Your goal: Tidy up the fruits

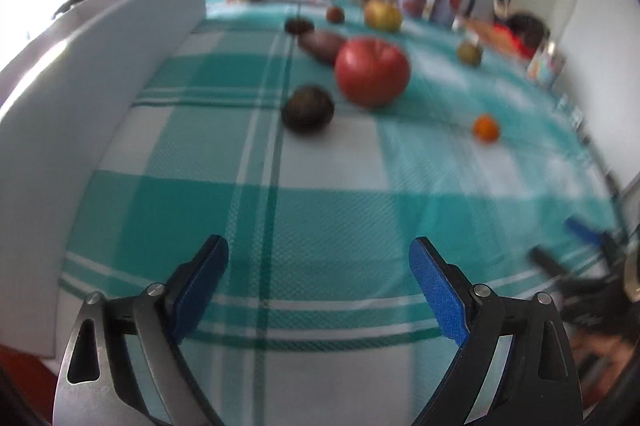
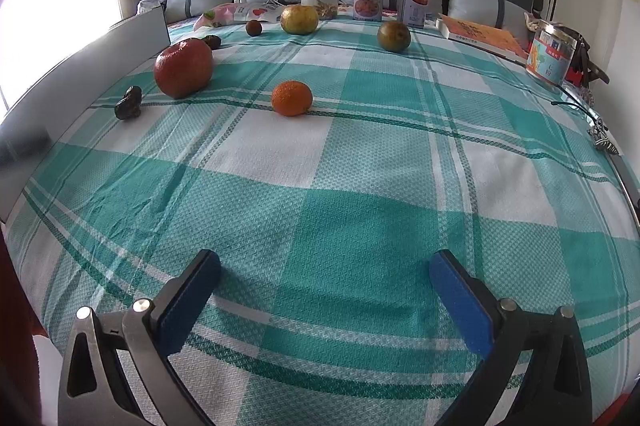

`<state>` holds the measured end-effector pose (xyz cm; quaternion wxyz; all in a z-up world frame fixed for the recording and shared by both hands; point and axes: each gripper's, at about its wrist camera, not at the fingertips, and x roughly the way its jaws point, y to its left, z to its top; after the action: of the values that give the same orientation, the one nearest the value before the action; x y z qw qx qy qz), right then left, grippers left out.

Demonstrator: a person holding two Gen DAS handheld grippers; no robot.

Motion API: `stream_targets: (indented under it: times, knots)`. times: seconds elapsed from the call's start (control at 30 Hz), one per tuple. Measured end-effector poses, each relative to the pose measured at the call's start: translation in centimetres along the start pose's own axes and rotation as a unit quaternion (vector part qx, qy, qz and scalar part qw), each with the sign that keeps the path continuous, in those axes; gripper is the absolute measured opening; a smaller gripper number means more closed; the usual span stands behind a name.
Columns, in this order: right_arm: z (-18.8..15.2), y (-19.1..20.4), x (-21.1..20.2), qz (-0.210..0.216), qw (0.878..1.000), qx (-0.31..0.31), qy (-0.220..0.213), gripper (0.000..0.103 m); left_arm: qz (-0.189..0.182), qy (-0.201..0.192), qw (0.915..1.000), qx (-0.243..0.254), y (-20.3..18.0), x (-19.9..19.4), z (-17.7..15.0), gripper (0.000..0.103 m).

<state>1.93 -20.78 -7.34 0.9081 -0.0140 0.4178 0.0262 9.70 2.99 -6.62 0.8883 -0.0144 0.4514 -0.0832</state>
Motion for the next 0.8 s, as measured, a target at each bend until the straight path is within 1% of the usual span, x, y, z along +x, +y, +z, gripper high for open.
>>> stream_targets:
  times: [0.07, 0.1, 0.13, 0.17, 0.27, 0.5, 0.8]
  knots:
    - [0.0, 0.0, 0.0, 0.001, 1.0, 0.0, -0.001, 0.103, 0.019, 0.002, 0.9993, 0.031, -0.2, 1.0, 0.0, 0.094]
    - [0.0, 0.0, 0.0, 0.001, 1.0, 0.0, -0.002, 0.103, 0.023, -0.011, 0.9986, 0.047, -0.3, 1.1, 0.0, 0.094]
    - [0.0, 0.0, 0.0, 0.001, 1.0, 0.0, -0.002, 0.103, 0.021, -0.014, 0.9984, 0.05, -0.7, 1.4, 0.0, 0.095]
    - [0.0, 0.0, 0.0, 0.001, 1.0, 0.0, -0.002, 0.103, 0.019, -0.015, 0.9985, 0.049, -0.5, 1.5, 0.1, 0.098]
    - [0.0, 0.0, 0.0, 0.001, 1.0, 0.0, -0.002, 0.103, 0.017, -0.022, 0.9983, 0.051, -0.3, 1.7, 0.0, 0.1]
    - [0.0, 0.0, 0.0, 0.001, 1.0, 0.0, -0.002, 0.103, 0.015, -0.033, 0.9978, 0.055, -0.3, 1.7, -0.4, 0.1]
    - [0.1, 0.0, 0.0, 0.0, 1.0, 0.0, -0.002, 0.103, 0.019, -0.036, 0.9977, 0.055, -0.4, 1.6, -0.4, 0.1]
